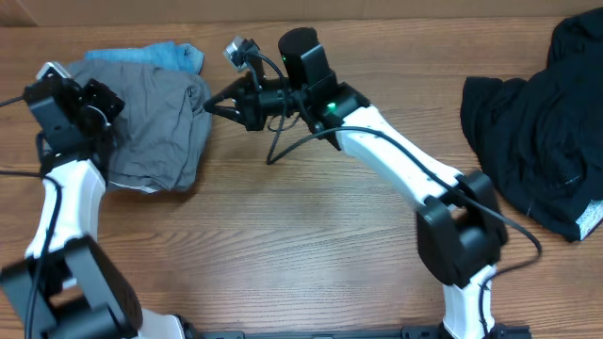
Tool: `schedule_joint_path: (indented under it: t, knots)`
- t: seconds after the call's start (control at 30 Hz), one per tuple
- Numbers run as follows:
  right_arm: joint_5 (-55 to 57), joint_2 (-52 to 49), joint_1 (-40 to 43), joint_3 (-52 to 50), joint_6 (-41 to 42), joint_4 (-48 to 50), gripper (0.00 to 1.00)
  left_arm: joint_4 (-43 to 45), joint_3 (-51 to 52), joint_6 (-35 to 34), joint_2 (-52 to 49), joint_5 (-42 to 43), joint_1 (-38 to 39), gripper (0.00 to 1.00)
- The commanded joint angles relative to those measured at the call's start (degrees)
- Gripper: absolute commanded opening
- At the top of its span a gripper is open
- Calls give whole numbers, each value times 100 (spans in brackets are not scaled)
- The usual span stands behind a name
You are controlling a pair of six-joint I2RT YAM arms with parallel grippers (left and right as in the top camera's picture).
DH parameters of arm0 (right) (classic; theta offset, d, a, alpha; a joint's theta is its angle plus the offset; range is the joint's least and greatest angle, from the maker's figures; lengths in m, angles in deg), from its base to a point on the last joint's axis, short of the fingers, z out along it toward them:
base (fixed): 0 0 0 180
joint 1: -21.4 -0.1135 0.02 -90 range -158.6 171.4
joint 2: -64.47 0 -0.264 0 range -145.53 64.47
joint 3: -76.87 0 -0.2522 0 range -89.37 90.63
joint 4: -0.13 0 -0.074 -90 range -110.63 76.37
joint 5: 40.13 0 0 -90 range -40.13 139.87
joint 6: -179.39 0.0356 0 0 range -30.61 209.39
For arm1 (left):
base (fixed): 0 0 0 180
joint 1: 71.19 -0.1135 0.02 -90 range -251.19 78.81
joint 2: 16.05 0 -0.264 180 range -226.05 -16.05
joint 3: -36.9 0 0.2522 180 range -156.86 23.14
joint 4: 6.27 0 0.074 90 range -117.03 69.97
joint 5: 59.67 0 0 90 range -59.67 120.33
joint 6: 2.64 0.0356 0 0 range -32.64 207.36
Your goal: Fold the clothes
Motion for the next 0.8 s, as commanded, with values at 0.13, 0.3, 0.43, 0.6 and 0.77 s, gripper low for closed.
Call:
schedule_joint_path:
  t: [0.13,0.3,0.43,0.6,0.77]
  knots:
    - [63,-481,-203,57,1434,555,4,796,7,109,-1180,-245,39,4]
    - [0,-481,-105,57,1434,90,4,1008,2,-549,-1403,-914,26,4]
    - [-431,-472,63,59,1429,-166,4,1165,-101,-549,-1141,-531,42,4]
    - [-603,-225,577,59,988,-1126,4,704,-107,-107,157,-444,243,4]
    - [17,306,964,59,-122,-2848,4,-643,-105,396,1263,-599,1047,4]
